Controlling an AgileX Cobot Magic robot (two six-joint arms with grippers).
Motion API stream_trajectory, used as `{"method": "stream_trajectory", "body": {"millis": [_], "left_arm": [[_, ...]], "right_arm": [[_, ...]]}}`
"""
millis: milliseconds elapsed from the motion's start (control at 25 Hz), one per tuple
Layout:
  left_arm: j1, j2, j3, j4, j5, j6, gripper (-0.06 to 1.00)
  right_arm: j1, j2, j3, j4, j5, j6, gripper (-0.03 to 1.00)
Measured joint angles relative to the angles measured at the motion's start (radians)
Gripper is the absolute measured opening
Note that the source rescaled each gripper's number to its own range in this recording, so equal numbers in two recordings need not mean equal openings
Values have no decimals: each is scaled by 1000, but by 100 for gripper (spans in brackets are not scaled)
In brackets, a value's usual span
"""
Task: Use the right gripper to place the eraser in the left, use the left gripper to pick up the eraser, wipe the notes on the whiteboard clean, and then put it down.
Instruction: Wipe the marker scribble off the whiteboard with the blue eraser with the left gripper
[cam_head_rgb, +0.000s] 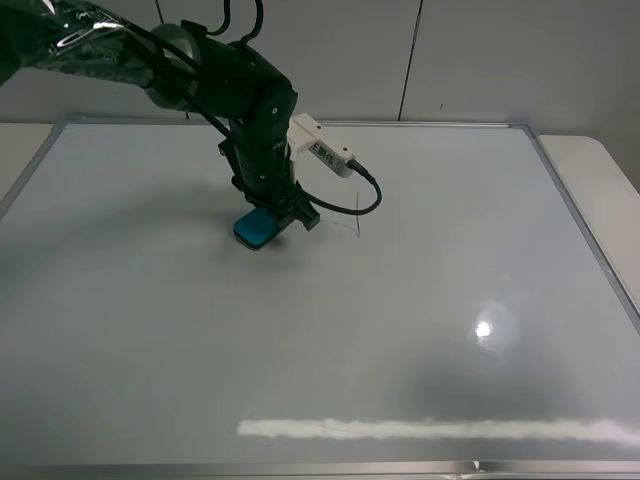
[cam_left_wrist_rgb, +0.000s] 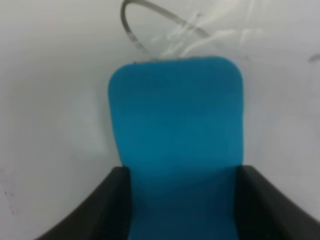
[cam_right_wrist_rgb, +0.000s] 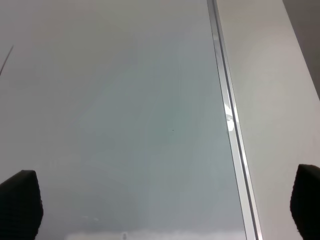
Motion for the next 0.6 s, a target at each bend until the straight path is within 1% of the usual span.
{"method": "stream_trajectory", "body": {"millis": [80,120,280,400,600], "left_arm": [[4,1,-16,-23,0,17,1],[4,3,-28,-46,-1,25,1],[-11,23,-84,-167,3,67,1],[-53,46,-132,-232,23,83,1],[-143,101,-214,-315,60,83,1]], "right_arm": [[0,0,0,0,0,0,100],[0,0,0,0,0,0,100],[0,0,0,0,0,0,100],[0,0,0,0,0,0,100],[0,0,0,0,0,0,100]]}}
